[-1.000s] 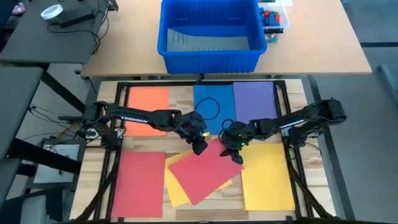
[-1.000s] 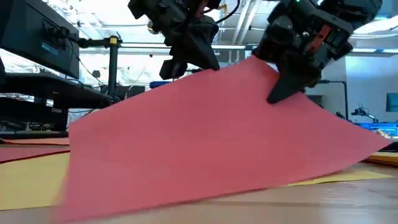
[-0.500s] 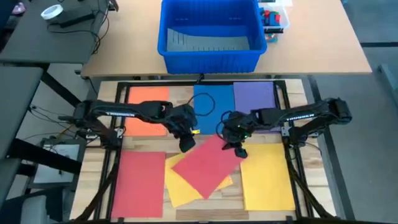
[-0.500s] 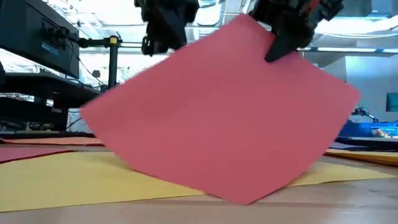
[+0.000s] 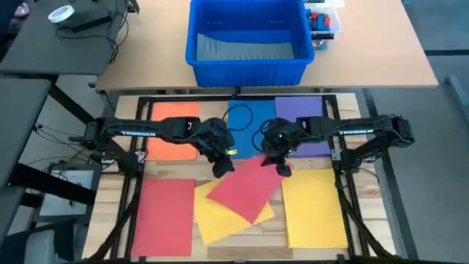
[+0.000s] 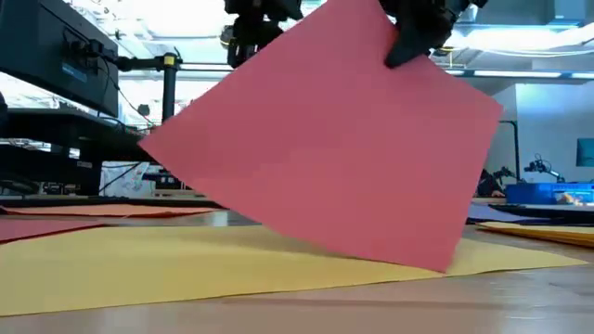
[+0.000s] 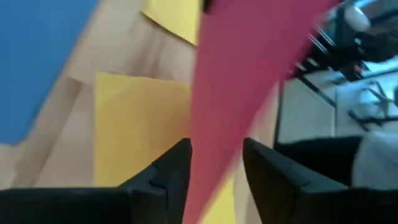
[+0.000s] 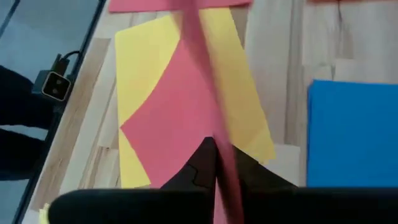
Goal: Organize paper
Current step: Stack the red paper on top of the other red paper
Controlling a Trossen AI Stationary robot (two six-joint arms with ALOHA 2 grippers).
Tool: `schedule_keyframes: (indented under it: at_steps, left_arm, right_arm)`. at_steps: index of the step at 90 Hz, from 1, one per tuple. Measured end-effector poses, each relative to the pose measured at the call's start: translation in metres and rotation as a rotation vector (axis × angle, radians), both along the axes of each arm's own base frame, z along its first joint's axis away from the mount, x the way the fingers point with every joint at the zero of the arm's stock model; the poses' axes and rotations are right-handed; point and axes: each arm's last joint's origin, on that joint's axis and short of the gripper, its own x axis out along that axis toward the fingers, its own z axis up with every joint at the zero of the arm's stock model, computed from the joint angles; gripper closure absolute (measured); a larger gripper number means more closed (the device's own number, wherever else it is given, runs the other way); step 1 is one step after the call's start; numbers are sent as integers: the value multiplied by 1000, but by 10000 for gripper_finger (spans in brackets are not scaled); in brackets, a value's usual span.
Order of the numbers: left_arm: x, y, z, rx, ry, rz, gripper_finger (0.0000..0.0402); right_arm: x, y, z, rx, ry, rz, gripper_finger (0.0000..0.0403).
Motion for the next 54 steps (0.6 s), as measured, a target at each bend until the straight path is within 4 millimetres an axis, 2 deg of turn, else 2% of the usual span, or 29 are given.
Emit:
schedule_keyframes:
  at_steps: [9,26,54]
  left_arm:
    - [-6,0,2,26,19,-23,258]
    - [-3,2,0,114,-11,-22,259]
    - [4,4,-5,230,-34,-22,260]
  right_arm:
    - [0,0,0,7,6,-7,403]
    - [-1,3,6,20,-15,-14,403]
    - [2,-1,31,14,-83,-24,403]
